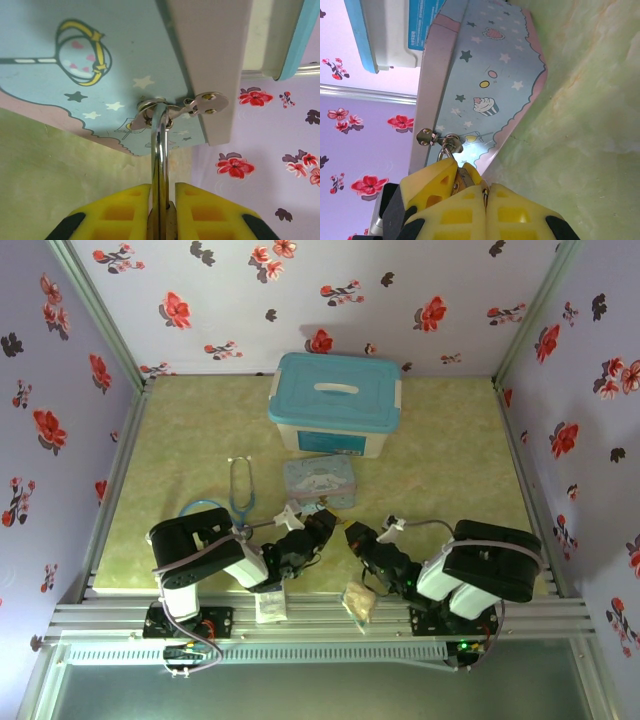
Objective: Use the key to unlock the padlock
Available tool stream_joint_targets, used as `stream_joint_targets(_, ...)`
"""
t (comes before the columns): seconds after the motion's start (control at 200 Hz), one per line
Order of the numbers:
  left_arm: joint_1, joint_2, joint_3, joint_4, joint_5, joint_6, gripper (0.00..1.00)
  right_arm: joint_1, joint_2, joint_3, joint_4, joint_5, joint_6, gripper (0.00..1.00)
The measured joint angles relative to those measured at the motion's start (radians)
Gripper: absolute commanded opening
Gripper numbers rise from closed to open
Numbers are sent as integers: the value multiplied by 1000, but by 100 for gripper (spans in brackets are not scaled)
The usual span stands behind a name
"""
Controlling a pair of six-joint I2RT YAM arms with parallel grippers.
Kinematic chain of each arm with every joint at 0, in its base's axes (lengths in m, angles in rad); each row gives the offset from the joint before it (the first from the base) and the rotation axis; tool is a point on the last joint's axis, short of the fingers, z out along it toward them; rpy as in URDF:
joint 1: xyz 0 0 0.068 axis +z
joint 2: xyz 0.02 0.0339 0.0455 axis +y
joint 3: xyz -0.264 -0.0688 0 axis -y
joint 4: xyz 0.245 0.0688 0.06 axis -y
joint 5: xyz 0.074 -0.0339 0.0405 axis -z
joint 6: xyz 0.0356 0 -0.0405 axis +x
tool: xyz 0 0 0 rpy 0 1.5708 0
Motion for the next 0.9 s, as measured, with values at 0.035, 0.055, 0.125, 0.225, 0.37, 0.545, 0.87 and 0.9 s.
stream_joint_targets(0.035,0,0,0,-2,2,-9,0,8,7,1,5,14,-1,0)
stream_joint_targets(0.055,0,0,0,-2,3,-14,0,16,11,2,8,26,-3,0)
stream_joint_targets(0.125,-2,1,0,-3,2,-34,0,46,21,8,10,79,-18,0)
stream_joint_targets(0.225,-5,1,0,0,1,-64,0,94,21,17,4,168,-61,0)
stream_joint_targets(0.37,-10,1,6,-2,-6,-91,0,148,45,35,-2,278,-95,0)
stream_joint_targets(0.545,-11,1,7,-20,-27,-101,0,196,92,64,6,350,-120,0)
stream_joint_targets(0.87,-10,1,21,-4,-56,-110,0,225,91,66,5,300,-156,0)
stream_joint_targets(0.9,-10,1,26,2,-50,-113,0,225,90,66,6,273,-163,0)
